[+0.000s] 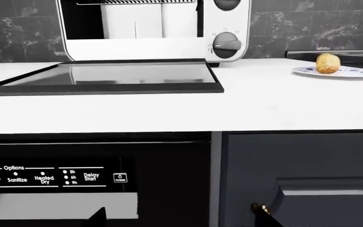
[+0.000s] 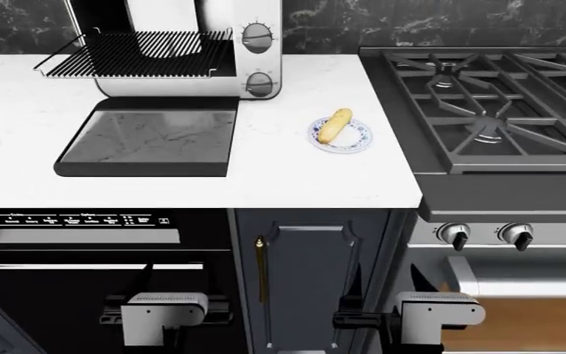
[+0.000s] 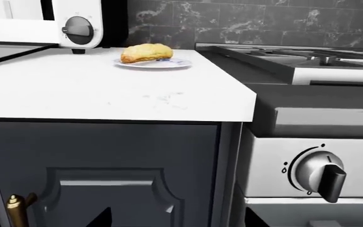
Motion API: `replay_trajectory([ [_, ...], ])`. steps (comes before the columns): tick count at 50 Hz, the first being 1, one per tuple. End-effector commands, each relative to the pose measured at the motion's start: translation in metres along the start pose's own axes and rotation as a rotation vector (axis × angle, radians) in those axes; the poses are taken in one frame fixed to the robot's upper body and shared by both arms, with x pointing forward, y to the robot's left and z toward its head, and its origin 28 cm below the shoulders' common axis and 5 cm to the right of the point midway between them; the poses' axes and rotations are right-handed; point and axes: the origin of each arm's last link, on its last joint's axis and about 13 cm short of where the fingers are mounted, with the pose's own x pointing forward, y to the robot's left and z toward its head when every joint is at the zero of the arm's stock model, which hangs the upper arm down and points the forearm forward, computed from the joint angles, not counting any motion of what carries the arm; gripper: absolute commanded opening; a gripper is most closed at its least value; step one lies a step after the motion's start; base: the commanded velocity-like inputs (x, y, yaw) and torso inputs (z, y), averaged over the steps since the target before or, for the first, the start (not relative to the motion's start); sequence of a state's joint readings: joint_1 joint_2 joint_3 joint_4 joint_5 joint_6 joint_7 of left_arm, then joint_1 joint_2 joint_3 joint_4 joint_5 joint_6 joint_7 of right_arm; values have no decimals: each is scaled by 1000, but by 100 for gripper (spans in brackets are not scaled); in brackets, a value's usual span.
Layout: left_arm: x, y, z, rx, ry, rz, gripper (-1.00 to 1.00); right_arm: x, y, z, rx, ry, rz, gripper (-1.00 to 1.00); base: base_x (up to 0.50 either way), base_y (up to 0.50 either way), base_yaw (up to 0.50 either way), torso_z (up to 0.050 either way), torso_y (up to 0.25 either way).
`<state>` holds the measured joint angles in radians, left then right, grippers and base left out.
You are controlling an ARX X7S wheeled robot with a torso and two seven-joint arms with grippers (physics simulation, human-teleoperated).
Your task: Place the baguette on the rack of the toaster oven.
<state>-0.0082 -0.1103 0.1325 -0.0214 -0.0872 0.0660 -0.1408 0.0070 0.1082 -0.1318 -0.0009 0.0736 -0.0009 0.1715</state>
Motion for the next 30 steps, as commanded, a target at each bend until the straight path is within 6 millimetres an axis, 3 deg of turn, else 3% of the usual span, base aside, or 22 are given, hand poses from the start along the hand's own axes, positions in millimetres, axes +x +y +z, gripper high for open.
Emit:
replay_trajectory([
  [1, 0, 0, 0, -21, 16, 6, 100, 0, 0, 0, -4, 0, -3, 100, 0, 0, 0, 0, 0],
  [30, -5, 1, -2, -14, 46, 52, 100, 0, -4, 1, -52, 21, -23, 100, 0, 0, 0, 0, 0],
])
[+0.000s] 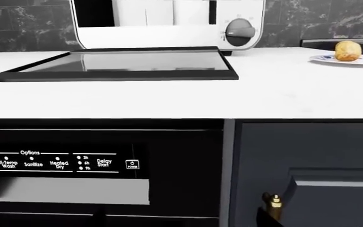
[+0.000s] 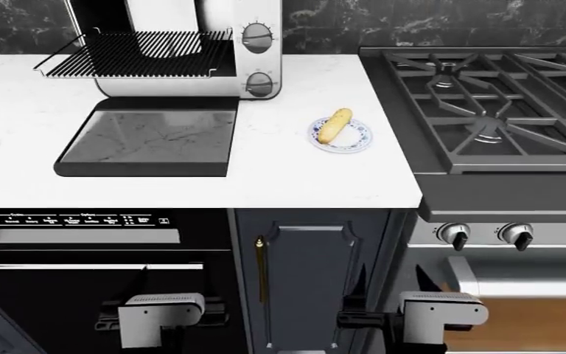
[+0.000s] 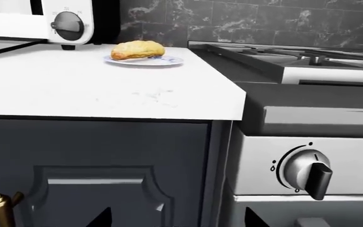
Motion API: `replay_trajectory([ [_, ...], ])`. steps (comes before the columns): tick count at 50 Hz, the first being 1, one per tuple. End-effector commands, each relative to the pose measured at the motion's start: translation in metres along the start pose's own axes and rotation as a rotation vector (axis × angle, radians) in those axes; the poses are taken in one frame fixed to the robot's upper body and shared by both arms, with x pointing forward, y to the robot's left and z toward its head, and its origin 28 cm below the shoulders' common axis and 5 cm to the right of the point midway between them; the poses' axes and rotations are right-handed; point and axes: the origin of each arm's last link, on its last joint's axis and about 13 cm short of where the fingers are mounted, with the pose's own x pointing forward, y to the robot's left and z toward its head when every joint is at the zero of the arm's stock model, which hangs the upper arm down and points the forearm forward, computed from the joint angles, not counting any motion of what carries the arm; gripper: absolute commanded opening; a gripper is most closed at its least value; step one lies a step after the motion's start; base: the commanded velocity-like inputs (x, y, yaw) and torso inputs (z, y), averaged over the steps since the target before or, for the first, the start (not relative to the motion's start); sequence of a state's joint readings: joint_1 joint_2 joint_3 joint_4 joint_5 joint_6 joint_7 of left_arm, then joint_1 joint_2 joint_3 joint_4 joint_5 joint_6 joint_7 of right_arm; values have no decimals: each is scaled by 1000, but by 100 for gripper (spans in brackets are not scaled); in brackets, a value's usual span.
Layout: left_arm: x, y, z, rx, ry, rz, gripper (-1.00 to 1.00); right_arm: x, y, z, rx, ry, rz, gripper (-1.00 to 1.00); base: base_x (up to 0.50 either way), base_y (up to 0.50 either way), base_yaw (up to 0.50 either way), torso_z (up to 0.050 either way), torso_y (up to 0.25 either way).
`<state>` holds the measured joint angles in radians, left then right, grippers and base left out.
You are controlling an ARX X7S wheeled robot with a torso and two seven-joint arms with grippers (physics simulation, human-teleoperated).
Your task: Place the baguette on the rack of the toaster oven.
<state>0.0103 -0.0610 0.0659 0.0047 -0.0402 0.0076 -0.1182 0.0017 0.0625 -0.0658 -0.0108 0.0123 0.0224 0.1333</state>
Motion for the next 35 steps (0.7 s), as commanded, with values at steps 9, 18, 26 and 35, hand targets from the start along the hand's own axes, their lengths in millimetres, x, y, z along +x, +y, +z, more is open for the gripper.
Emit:
replay_trajectory([
  [9, -1, 0, -1, -6, 2, 5, 100, 0, -1, 0, -26, 11, 8, 100, 25, 433, 0, 0, 0],
  [18, -1, 0, -1, -3, 5, 0, 100, -1, -1, 0, -32, 19, 6, 100, 33, 500, 0, 0, 0],
  [26, -1, 0, -1, 2, 6, -5, 100, -1, -2, 1, -45, 31, 11, 100, 33, 395, 0, 0, 0],
  [35, -1, 1, -1, 16, 1, -13, 100, -1, -2, 1, -56, 28, 6, 100, 47, 29, 0, 0, 0],
])
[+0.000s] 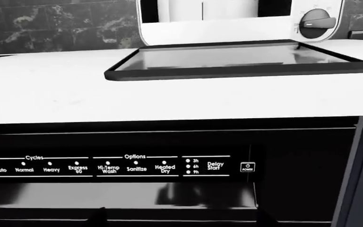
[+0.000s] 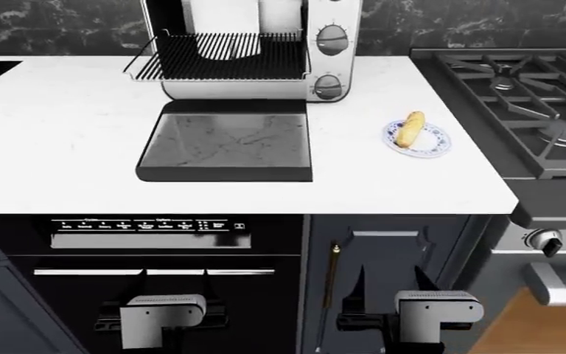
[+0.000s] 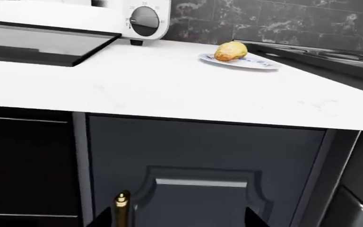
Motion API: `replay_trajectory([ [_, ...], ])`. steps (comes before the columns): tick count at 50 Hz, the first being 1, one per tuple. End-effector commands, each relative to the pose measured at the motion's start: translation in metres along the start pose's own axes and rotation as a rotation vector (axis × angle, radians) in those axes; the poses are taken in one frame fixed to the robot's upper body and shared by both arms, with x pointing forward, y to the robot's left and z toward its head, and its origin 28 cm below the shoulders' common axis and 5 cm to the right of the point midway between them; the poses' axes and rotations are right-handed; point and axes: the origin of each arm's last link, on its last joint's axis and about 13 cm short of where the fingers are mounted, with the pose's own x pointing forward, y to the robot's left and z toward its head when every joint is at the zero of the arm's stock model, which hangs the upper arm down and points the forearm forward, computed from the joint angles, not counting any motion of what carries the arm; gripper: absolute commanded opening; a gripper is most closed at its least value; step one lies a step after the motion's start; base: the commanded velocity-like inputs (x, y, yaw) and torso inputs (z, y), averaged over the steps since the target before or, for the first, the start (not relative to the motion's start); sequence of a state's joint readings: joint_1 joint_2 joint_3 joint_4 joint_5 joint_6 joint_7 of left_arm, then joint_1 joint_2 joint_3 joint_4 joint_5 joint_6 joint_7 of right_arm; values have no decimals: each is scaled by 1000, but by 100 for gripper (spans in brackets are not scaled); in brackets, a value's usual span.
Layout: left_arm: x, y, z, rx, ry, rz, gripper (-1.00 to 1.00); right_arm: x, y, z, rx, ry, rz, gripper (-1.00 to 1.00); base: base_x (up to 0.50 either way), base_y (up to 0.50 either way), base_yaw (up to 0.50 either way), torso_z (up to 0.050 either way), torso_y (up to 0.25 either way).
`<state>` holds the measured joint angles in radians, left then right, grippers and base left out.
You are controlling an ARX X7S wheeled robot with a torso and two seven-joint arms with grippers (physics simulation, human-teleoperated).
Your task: Place the baguette on the rack of the toaster oven.
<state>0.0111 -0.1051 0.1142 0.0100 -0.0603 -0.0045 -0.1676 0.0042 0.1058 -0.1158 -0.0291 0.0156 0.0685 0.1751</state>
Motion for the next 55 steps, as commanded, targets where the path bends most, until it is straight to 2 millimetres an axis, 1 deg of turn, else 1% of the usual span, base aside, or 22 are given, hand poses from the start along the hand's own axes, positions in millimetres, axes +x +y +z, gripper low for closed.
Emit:
replay_trajectory([
  [1, 0, -1, 0, -9, -10, -14, 100, 0, -1, 0, -11, 5, 0, 100, 102, 0, 0, 0, 0],
  [26, 0, -1, 0, -8, -9, -18, 100, 0, -1, 0, -23, 24, 8, 100, 87, 0, 0, 0, 0],
  [27, 0, -1, 0, -46, -16, -23, 100, 0, -1, 0, -5, 26, 4, 100, 0, 0, 0, 0, 0],
  [28, 1, -1, 0, -19, -25, -31, 100, 0, -1, 0, 0, 27, 2, 100, 0, 0, 0, 0, 0],
  [29, 0, -1, 0, -32, -4, -29, 100, -1, 0, 0, 56, 31, -29, 100, 0, 0, 0, 0, 0],
  [30, 0, -1, 0, -39, -2, -29, 100, 0, 0, 0, 77, 21, -16, 100, 0, 0, 0, 0, 0],
  [31, 0, -1, 0, -26, -3, -25, 100, 0, 0, 0, 14, 18, -17, 100, 0, 0, 0, 0, 0],
  [34, 0, -1, 0, -18, -4, -19, 100, 0, 0, 0, 31, 30, -8, 100, 0, 0, 0, 0, 0],
  [35, 0, -1, 0, -20, 3, -23, 100, 5, 0, 16, 16, 29, 2, 100, 0, 0, 0, 0, 0],
  [36, 0, -1, 0, -13, -7, -17, 100, 7, -1, 25, 10, 26, 12, 100, 0, 0, 0, 0, 0],
  [38, 0, -1, 0, -19, -16, -10, 100, 6, -1, 25, -4, 22, 12, 100, 0, 0, 0, 0, 0],
  [39, 0, -1, 0, -25, -20, -4, 100, 27, 9, 37, -32, 45, 15, 100, 0, 0, 0, 0, 0],
  [42, 0, -1, 0, -31, -26, -12, 100, 37, 10, 46, -34, 34, 11, 100, 0, 0, 0, 0, 0],
  [43, 36, 0, 51, -60, -147, -12, 100, 35, 8, 48, -24, 19, 10, 100, 0, 0, 0, 0, 0],
  [44, 44, 0, 68, -45, -113, -16, 100, 33, 4, 52, -29, 6, 11, 100, 0, 0, 0, 0, 0],
  [45, 43, 0, 64, -26, -30, -18, 100, 33, 3, 54, -35, 7, 12, 100, 0, 0, 0, 0, 0],
  [46, 43, 0, 65, -26, -31, -18, 100, 32, 2, 56, -37, 4, 12, 100, 0, 0, 0, 0, 0],
  [47, 34, 0, 67, -27, -72, -20, 100, 28, -1, 60, -38, -12, 12, 100, 0, 0, 0, 0, 0],
  [48, 27, 0, 68, -31, -44, -23, 100, 22, -5, 62, -44, -16, 15, 100, 0, 0, 0, 0, 0],
  [50, 35, 1, 74, -33, -34, -27, 100, 15, -10, 67, -53, -15, 15, 100, 0, 0, 0, 0, 0],
  [53, 46, 2, 83, -32, -31, -29, 100, 23, -9, 75, -65, -13, 8, 100, 0, 0, 0, 0, 0],
  [55, 50, 3, 89, -32, -44, -29, 100, 28, -7, 81, -74, -17, 6, 100, 0, 0, 0, 0, 0],
])
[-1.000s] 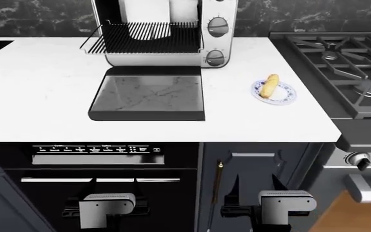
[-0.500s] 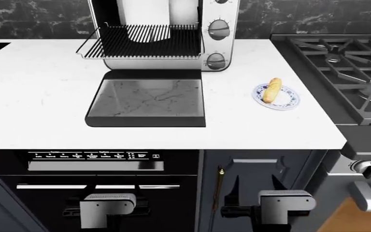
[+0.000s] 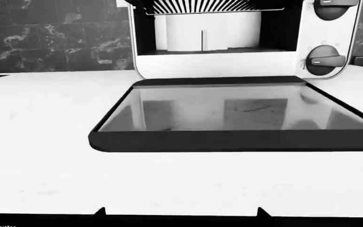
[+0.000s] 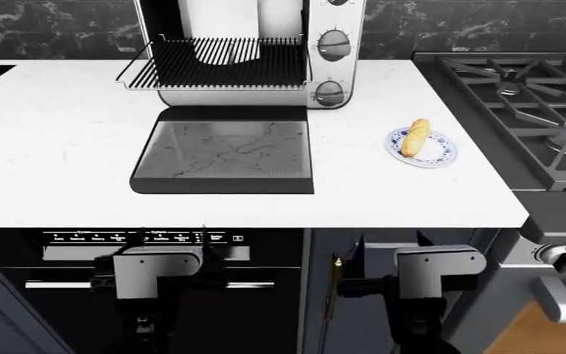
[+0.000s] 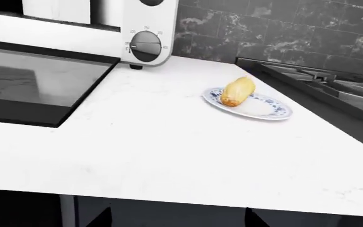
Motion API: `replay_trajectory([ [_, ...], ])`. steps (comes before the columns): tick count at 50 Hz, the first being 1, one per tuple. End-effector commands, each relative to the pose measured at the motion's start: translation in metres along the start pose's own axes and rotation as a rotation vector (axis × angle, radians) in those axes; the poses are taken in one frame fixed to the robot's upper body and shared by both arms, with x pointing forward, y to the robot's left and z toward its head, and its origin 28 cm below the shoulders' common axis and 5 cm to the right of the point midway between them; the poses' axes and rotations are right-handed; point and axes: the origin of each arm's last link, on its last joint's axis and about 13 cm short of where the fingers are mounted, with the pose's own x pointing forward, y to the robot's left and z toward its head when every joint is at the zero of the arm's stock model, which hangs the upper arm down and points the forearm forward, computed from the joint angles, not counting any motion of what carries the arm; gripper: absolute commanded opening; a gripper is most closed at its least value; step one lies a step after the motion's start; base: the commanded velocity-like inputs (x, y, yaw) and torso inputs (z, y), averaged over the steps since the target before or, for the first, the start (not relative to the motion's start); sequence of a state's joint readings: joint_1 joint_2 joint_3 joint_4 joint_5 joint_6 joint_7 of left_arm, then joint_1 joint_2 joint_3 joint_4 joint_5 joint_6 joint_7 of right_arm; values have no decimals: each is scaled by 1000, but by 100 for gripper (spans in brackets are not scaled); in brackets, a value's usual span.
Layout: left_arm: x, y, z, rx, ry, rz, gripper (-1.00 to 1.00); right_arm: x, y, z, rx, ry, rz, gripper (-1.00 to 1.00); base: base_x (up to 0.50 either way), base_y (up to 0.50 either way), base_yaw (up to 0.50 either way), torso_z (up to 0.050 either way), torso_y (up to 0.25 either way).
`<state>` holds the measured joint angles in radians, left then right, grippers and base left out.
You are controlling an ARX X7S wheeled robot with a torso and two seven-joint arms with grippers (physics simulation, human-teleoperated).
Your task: Place the baguette on the rack of the toaster oven.
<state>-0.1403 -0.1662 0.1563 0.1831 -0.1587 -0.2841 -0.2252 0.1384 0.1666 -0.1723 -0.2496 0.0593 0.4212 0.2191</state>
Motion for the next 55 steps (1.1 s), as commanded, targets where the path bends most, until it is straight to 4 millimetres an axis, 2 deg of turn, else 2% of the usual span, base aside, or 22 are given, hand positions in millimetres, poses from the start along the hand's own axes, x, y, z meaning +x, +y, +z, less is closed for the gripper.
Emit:
replay_trajectory([
  [1, 20, 2, 41, -16, -24, -21, 100, 7, -6, 32, -30, -24, -3, 100, 0, 0, 0, 0, 0],
  [11, 16, 7, 68, 3, -71, -37, 100, 0, -19, 64, -70, -47, -28, 100, 0, 0, 0, 0, 0],
  [19, 24, 14, 93, 35, -99, -59, 100, -12, -43, 101, -59, -65, -32, 100, 0, 0, 0, 0, 0],
  [25, 33, 27, 117, 66, -106, -67, 100, -11, -59, 129, -85, -61, -25, 100, 0, 0, 0, 0, 0],
  [28, 37, 38, 139, 74, -104, -76, 100, -12, -71, 152, -39, -87, -22, 100, 0, 0, 0, 0, 0],
  [34, 54, 55, 168, 72, -53, -86, 100, -2, -89, 182, -10, -84, 2, 100, 0, 0, 0, 0, 0],
  [41, 68, 67, 186, 70, -17, -87, 100, 13, -99, 206, 36, -20, 62, 100, 0, 0, 0, 0, 0],
  [48, 73, 73, 203, 64, -1, -106, 100, 27, -105, 220, 124, 42, 161, 100, 0, 0, 0, 0, 0],
  [55, 86, 83, 217, 59, 29, -89, 100, 33, -118, 232, 127, 69, 116, 100, 0, 0, 0, 0, 0],
])
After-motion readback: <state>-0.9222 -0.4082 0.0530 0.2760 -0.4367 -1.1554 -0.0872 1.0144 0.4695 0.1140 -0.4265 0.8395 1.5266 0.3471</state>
